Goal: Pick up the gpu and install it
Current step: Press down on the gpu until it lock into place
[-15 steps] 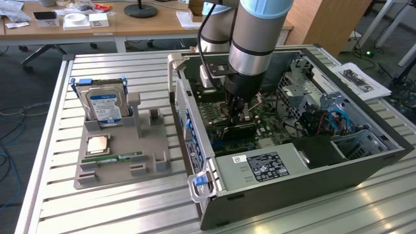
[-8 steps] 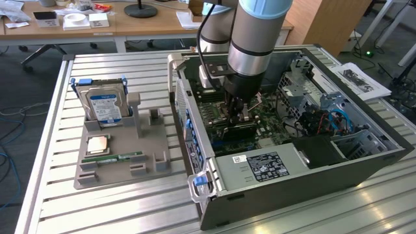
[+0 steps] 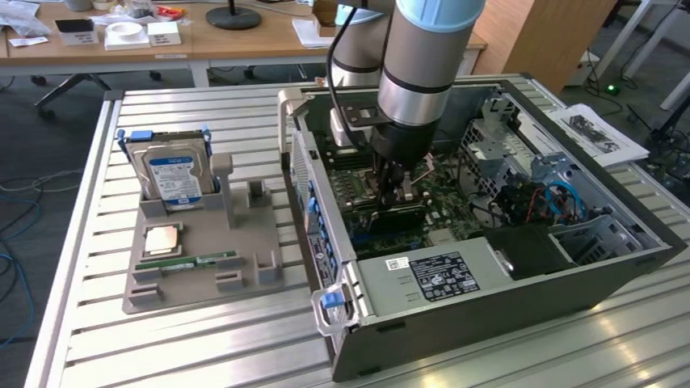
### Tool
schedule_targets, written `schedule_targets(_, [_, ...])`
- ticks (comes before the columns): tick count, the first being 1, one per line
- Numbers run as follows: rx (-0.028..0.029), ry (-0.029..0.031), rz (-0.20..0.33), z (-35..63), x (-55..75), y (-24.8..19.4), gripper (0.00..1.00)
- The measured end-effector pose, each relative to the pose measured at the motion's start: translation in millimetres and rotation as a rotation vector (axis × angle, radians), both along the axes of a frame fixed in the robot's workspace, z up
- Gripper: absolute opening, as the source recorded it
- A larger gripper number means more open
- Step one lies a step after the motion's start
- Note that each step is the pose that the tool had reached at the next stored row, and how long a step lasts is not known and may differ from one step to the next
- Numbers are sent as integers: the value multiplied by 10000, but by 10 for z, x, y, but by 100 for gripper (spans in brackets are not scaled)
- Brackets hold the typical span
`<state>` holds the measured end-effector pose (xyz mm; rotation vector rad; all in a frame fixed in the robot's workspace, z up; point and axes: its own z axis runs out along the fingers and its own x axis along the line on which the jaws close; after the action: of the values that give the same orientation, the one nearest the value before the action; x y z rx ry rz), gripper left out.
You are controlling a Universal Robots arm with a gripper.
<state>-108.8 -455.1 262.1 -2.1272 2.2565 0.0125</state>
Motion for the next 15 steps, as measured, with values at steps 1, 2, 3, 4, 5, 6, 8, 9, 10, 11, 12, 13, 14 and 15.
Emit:
schedule_targets(1, [0,0,0,0,0,0,11])
schedule_targets(2, [1,-1,0,0,0,0,11])
schedule_targets(3, [1,0,0,0,0,0,11])
schedule_targets(4, [1,-1,0,-1,0,0,11])
schedule_targets(5, [3,-1,0,0,0,1,11])
schedule_targets(6, [4,-2,0,2,0,1,11])
schedule_targets(8, [11,-6,0,18,0,1,11])
schedule_targets(9, [4,-2,-1,37,0,1,11])
schedule_targets(10, [2,-1,-1,58,0,1,11])
schedule_targets(11, [3,-1,0,75,0,0,11])
schedule_targets(12, [2,-1,0,94,0,0,11])
schedule_targets(13, [2,-1,0,113,0,1,11])
schedule_targets(14, [2,-1,0,133,0,0,11])
schedule_targets(15, [1,-1,0,156,0,0,11])
